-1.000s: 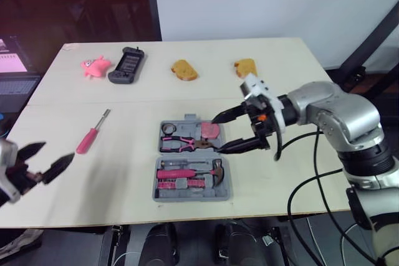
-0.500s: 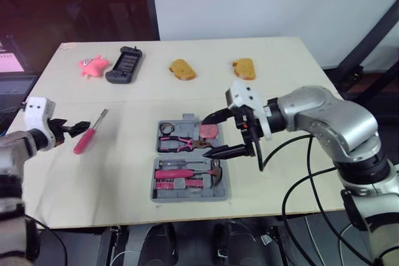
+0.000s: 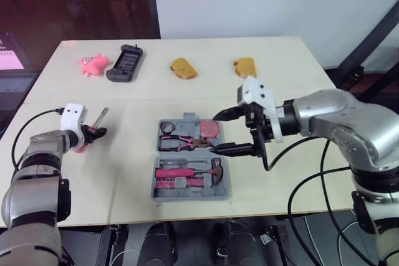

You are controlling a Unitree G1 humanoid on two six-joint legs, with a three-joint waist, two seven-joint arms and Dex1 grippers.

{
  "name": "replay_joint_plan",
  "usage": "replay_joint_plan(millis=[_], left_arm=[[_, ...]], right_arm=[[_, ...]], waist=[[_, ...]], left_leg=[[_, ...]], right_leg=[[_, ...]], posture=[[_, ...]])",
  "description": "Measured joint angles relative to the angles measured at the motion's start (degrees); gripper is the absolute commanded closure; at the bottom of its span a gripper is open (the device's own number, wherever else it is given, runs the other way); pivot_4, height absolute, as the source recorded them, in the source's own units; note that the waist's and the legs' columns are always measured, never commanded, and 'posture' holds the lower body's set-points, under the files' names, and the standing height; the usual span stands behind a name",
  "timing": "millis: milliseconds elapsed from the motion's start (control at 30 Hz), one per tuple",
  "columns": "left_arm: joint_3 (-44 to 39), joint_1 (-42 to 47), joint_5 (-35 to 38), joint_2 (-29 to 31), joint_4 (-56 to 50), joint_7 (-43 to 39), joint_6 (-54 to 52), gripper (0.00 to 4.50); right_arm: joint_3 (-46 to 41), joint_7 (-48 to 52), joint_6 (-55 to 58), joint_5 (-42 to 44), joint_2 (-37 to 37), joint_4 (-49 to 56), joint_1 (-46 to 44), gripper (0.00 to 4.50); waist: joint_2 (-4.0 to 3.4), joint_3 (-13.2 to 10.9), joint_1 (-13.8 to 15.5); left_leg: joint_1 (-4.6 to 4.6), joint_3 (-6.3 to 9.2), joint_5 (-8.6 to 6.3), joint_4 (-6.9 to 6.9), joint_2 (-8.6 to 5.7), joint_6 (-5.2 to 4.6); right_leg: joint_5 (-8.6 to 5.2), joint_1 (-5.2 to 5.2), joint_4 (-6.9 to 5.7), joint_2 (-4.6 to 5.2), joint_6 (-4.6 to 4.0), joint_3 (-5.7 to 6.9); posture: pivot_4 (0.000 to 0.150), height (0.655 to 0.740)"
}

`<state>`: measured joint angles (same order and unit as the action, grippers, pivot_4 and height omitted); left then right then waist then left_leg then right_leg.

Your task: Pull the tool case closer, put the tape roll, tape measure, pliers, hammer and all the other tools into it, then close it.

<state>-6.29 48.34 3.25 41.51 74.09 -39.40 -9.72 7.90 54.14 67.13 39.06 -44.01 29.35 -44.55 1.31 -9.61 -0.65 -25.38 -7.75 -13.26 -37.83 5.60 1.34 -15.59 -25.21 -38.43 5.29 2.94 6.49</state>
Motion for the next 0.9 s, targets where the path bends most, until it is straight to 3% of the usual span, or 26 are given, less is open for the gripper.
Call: replay_joint_plan(millis=[67, 100, 300, 433, 533, 600, 733, 900], left_arm=[[0.3, 0.4, -0.8, 0.0, 0.1, -0.9, -0.3, 3.81], [0.5, 0.6, -1.1, 0.0, 0.0, -1.6, -0.6, 4.08], [1.2, 0.7, -1.6, 1.0, -1.9, -7.1, -4.9, 4.07], [2.1, -4.5, -1.1, 2.7, -12.2, -12.3, -12.2, 4.07], [0.6, -14.9, 1.8, 3.9, -30.1, -13.1, -22.2, 4.07], [-3.2, -25.7, 5.1, 4.1, -47.5, -11.5, -31.5, 4.07], [-11.3, -41.3, 11.3, 0.4, -75.2, -5.8, -49.4, 4.07], [-16.4, -48.1, 15.8, -5.0, -91.7, 0.1, -61.5, 4.07]], right_arm=[[-0.1, -0.8, 0.9, 0.8, 0.0, 0.6, 0.5, 0.0], [-0.1, -1.0, 1.1, 1.0, 0.0, 0.8, 0.8, 0.0], [0.0, -2.2, 1.1, 1.7, 0.0, 0.7, 1.3, 0.0], [0.6, -2.3, 0.1, 1.6, 0.1, 0.2, 1.3, 0.0], [1.1, -2.0, -0.3, 1.7, 0.2, -0.7, 1.4, 0.0], [2.2, -0.7, -0.7, 1.9, 0.0, -0.9, 1.6, 0.0], [4.9, 1.9, -1.4, 2.5, -0.3, -0.9, 2.9, 0.0], [7.5, 2.6, -2.8, 1.9, -0.2, -1.0, 3.6, 0.0]], waist=[[0.0, 0.0, 0.1], [0.0, 0.0, 0.1], [0.0, 0.0, 0.0], [-0.01, 0.0, -0.1], [-0.03, 0.0, -0.5], [-0.04, 0.0, -0.9], [-0.04, 0.0, -0.5], [0.0, 0.0, 0.4]], left_leg=[[-0.02, 0.02, 0.0, -0.06, 0.0, -0.01], [-0.02, 0.02, -0.01, -0.08, 0.0, -0.01], [-0.03, 0.03, -0.02, -0.11, 0.0, -0.03], [-0.02, 0.03, -0.02, -0.13, 0.02, -0.03], [-0.01, 0.03, -0.01, -0.12, 0.05, -0.03], [0.03, 0.08, -0.03, -0.12, 0.1, -0.04], [0.02, 0.12, -0.04, -0.18, 0.1, -0.07], [0.02, 0.21, -0.03, -0.25, 0.06, -0.05]], right_leg=[[0.0, 0.0, -0.05, 0.0, 0.0, 0.0], [0.0, 0.01, -0.05, 0.0, 0.0, 0.01], [0.0, 0.0, -0.11, 0.0, 0.0, 0.01], [-0.01, 0.0, -0.13, 0.0, 0.0, 0.0], [-0.01, -0.03, -0.16, 0.0, 0.0, -0.06], [-0.02, -0.06, -0.16, 0.01, 0.01, -0.16], [-0.02, -0.04, -0.2, 0.03, 0.02, -0.15], [-0.02, 0.08, -0.2, 0.07, -0.01, -0.03]], posture=[[0.15, 0.7188], [0.15, 0.7188], [0.15, 0.7188], [0.15, 0.7188], [0.15, 0.7188], [0.15, 0.7188], [0.15, 0.7188], [0.15, 0.7188]])
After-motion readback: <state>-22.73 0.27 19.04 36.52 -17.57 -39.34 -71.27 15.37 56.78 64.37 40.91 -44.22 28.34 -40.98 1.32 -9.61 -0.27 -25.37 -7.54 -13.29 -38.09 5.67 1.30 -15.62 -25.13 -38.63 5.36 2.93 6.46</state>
